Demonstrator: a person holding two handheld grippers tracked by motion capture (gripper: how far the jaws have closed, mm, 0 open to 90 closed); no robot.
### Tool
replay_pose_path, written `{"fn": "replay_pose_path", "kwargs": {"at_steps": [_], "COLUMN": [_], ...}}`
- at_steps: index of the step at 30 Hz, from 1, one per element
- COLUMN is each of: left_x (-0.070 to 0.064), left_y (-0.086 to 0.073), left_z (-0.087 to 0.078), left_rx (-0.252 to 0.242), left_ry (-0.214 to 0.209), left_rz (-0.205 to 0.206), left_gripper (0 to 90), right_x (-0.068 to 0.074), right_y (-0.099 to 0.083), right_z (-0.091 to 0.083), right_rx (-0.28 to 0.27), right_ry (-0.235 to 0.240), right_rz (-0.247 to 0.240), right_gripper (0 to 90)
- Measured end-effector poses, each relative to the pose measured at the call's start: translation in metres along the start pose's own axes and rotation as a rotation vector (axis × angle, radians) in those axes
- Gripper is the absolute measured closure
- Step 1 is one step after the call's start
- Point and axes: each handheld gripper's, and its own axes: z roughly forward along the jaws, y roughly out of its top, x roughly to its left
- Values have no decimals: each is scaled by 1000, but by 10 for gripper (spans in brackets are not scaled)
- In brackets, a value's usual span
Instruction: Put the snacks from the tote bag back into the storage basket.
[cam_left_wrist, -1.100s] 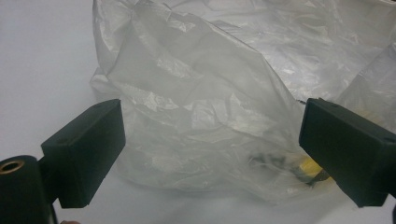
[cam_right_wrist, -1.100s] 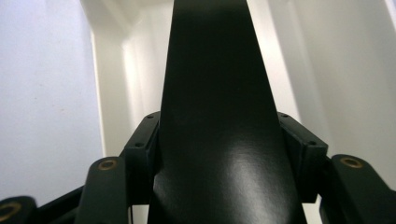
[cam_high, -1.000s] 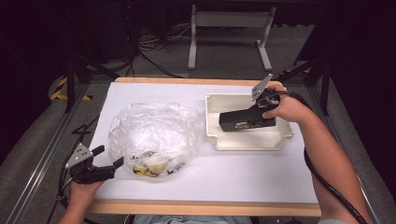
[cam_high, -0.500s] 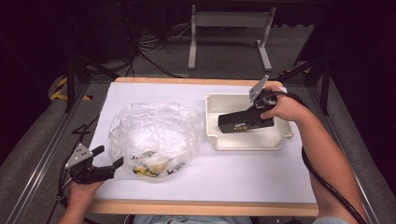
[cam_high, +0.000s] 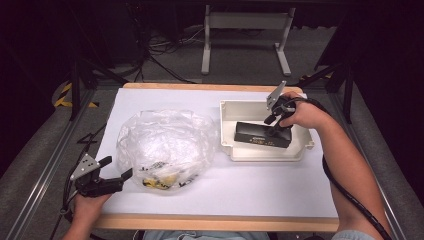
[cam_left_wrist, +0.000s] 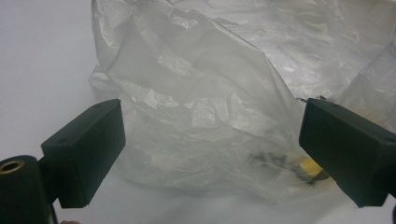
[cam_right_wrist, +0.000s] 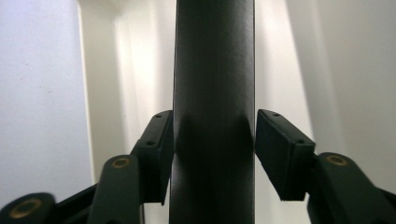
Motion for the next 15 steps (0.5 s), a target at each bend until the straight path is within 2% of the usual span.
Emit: {"fn": "replay_pose_path", "kwargs": {"at_steps": [3,4,9,11,15], "left_x": [0,0,0,0,0], "left_y": [0,0,0,0,0], "left_z": [0,0,0,0,0], "left_rx": [-1,-1,-2,0,0], "left_ry": [1,1,2,2,0], "left_rz": [1,0,-2,-2,-1], "left_gripper": [79,79,79,79,79], "right_x": [1,2,3,5,6], "right_y": [1,1,1,0,-4], "right_z": [2,4,11,14,20], "right_rx": [10,25,39,47,91], "right_ry": [-3,-7,-32,-42,-52], "right_rz": [0,7,-1,16,12], "right_gripper": [450,407,319,265,271]}}
